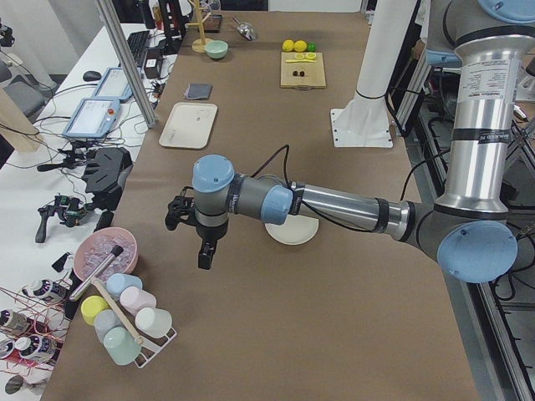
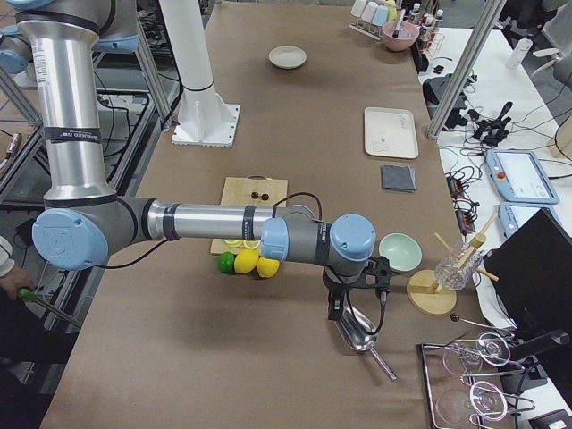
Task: Place red cherry on plate
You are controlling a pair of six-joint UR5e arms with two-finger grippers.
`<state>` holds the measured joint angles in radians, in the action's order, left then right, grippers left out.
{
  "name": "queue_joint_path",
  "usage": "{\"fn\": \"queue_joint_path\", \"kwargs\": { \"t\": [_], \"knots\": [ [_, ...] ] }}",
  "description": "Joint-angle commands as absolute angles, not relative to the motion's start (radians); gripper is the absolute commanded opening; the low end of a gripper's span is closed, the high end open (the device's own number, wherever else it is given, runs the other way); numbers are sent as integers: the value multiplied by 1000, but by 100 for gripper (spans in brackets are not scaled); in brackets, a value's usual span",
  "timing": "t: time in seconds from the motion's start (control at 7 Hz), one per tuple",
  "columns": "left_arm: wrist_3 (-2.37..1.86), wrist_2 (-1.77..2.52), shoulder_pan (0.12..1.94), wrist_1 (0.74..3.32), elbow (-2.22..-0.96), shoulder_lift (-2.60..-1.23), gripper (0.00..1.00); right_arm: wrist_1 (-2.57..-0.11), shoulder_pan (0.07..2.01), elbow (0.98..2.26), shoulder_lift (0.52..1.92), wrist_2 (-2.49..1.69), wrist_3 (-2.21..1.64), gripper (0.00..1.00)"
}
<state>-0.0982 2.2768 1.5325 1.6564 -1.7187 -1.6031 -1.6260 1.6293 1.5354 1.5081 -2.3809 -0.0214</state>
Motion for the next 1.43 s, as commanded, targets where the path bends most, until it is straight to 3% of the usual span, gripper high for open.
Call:
{"fn": "queue_joint_path", "kwargs": {
  "t": [0.0, 1.29],
  "knots": [
    [-98, 2278, 1532, 1657, -1718, -1603, 98, -1626, 1631, 1534, 1509, -2382, -18, 100],
    [-98, 2276, 1531, 1658, -1717, -1589, 98, -1626, 1632, 1539, 1506, -2376, -25, 100]
  ]
}}
